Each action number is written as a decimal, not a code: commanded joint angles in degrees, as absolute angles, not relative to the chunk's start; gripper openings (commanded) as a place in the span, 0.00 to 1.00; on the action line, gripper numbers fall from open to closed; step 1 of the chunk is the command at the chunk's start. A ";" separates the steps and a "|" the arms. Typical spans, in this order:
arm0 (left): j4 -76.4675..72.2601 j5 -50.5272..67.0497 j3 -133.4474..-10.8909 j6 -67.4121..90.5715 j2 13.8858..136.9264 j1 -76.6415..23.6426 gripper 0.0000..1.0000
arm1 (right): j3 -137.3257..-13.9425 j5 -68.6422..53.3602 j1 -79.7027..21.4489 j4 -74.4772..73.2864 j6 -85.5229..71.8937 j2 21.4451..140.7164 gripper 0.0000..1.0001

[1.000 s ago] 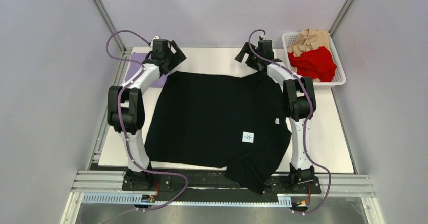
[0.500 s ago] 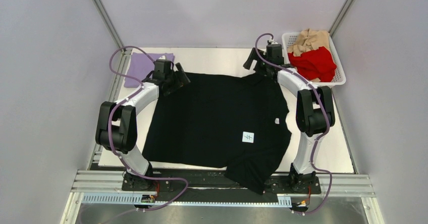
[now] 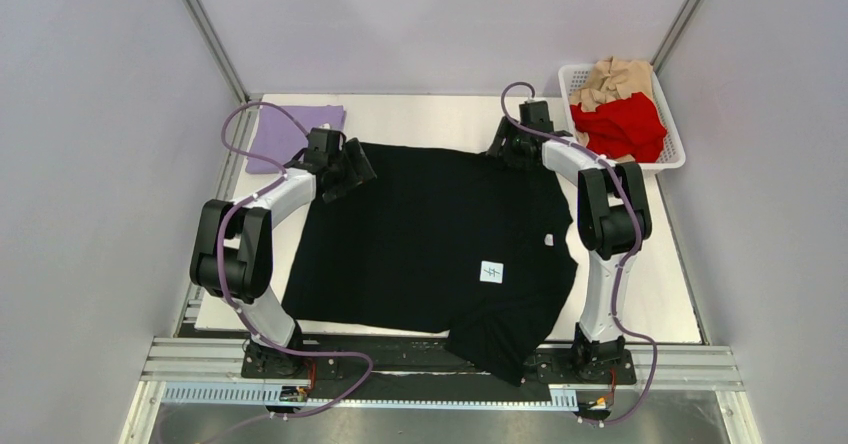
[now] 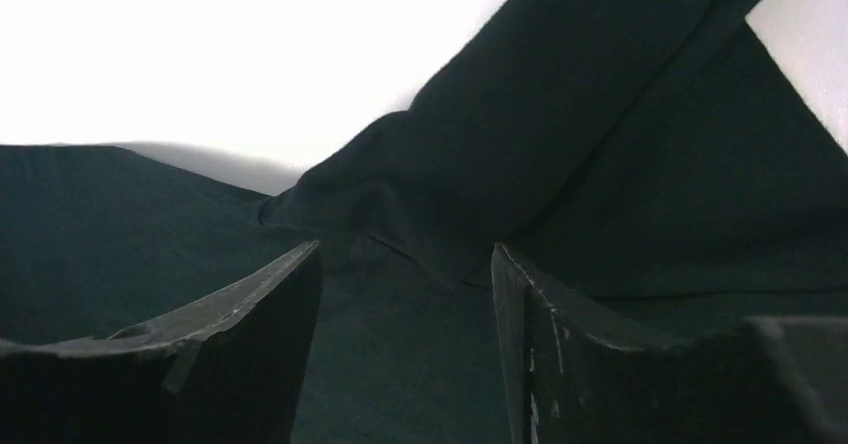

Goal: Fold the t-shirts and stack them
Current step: Flatten out the tshirt

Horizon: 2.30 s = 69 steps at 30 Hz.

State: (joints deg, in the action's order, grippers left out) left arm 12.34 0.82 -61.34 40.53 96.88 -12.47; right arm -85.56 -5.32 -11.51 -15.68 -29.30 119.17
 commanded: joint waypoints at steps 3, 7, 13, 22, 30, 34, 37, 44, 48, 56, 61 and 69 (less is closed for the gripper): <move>12.49 0.18 -60.34 39.39 98.13 -12.57 1.00 | -88.45 -4.40 -11.82 -16.26 -30.22 121.52 0.58; 12.99 -0.62 -60.69 39.25 98.74 -12.57 1.00 | -91.82 -4.55 -11.81 -17.29 -29.88 124.06 0.55; 13.46 -2.52 -60.81 38.96 98.50 -12.57 1.00 | -95.99 -4.59 -11.78 -17.03 -30.32 126.66 0.46; 13.87 -3.03 -60.97 38.82 99.00 -12.57 1.00 | -100.78 -4.38 -11.85 -14.02 -31.63 129.46 0.14; 14.54 -3.72 -61.67 38.32 99.08 -12.49 1.00 | -110.11 -7.84 -11.86 -9.71 -31.26 136.53 0.09; 14.96 -4.00 -61.81 38.42 98.85 -12.48 1.00 | -117.09 -9.57 -12.11 -8.64 -31.94 140.60 0.24; 15.64 -4.27 -62.13 38.46 98.28 -12.47 1.00 | -118.37 -10.21 -12.45 -8.62 -30.08 139.77 0.41; 16.00 -2.95 -62.50 38.44 94.92 -12.55 1.00 | -104.20 -6.19 -12.57 -11.87 -24.01 122.43 1.00; 16.27 -1.25 -62.18 37.92 92.54 -12.72 1.00 | -88.75 -5.20 -12.63 -12.66 -23.97 110.83 1.00; 19.34 -0.44 -62.89 36.49 93.96 -13.10 1.00 | -72.51 -1.64 -13.26 -22.86 -27.51 101.45 1.00; 18.37 1.33 -63.59 36.88 97.64 -13.26 1.00 | -73.89 -0.07 -13.27 -27.10 -27.33 105.62 1.00; 16.63 3.13 -65.57 38.53 103.18 -13.27 1.00 | -80.09 5.56 -11.45 -30.52 -28.78 116.23 1.00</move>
State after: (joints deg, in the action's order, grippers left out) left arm 17.93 1.80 -62.41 37.98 101.54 -13.06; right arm -76.36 1.74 -12.73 -28.18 -27.27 111.11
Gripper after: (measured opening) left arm 0.997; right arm 0.998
